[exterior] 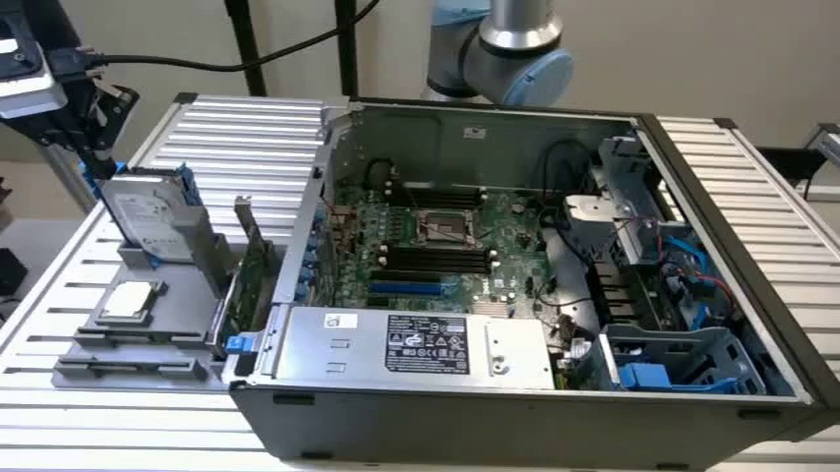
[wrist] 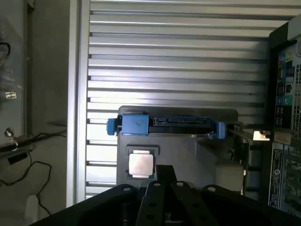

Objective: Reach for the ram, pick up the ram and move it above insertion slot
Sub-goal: 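Reach for the ram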

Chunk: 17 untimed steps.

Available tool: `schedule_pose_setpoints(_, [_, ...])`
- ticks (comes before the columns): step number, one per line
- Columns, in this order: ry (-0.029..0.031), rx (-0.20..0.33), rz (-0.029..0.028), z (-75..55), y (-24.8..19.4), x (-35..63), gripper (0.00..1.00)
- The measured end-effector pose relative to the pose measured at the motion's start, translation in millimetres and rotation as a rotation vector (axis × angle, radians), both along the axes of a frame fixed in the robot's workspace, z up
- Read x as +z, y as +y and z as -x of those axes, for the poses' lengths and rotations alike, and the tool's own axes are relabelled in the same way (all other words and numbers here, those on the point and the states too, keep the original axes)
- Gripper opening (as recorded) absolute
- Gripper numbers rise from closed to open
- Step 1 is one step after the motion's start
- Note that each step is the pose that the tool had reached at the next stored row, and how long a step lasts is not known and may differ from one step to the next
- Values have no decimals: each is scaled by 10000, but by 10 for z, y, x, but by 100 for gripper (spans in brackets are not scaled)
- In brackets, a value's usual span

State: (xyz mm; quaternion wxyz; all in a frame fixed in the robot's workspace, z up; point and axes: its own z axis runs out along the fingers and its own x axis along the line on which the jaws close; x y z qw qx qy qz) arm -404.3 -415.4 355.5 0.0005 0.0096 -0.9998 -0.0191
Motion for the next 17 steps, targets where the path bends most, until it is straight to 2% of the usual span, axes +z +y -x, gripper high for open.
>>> schedule_pose_setpoints(14, [1,-1,0,1,-2,0,11])
schedule_pose_setpoints(16, [0,-1,1,-1,-33,-1,11])
schedule_pose_setpoints(17, [-1,-1,1,-3,-66,-3,11])
